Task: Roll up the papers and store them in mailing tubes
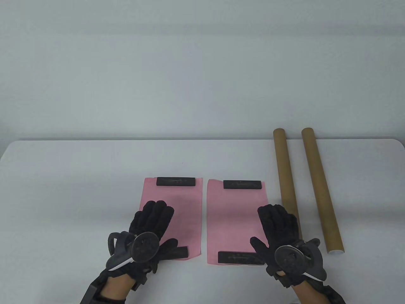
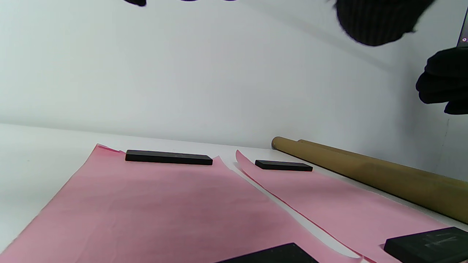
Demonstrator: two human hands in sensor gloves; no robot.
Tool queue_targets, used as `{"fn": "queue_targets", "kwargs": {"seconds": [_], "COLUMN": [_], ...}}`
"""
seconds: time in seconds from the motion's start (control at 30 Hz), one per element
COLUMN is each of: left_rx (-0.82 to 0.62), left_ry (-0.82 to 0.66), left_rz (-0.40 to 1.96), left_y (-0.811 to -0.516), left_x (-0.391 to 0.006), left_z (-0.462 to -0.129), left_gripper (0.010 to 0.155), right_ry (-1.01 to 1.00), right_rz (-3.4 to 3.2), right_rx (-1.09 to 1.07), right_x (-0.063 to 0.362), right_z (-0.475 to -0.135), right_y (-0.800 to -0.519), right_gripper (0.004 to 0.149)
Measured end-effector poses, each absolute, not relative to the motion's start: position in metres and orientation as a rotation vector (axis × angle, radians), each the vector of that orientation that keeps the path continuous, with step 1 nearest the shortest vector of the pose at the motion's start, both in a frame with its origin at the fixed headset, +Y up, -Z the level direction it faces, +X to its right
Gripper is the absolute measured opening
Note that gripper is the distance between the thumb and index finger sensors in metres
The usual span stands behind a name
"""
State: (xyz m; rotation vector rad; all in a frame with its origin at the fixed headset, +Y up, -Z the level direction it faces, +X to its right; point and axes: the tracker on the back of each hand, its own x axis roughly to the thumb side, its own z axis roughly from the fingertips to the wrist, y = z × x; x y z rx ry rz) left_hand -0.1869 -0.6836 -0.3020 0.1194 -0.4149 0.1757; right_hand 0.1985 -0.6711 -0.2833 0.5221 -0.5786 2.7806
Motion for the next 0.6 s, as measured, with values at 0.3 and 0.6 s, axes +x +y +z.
{"fn": "queue_targets", "kwargs": {"seconds": [0.3, 0.6], "left_rx": [0.133, 0.159], "left_ry": [-0.415, -0.425], "left_rz": [0.18, 0.173], "left_y": [-0.678, -0.67], "left_x": [-0.183, -0.182], "left_z": [-0.3, -0.295], "left_gripper": [0.088, 0.088], "right_ry": [-0.159, 0.349], "right_rz": [2.953, 2.928], "right_rx": [-0.01, -0.504], "right_x": [0.241, 0.254], "right_z": [-0.324, -0.393], "right_y": [-0.697, -0.729], "right_gripper": [0.101, 0.115]}}
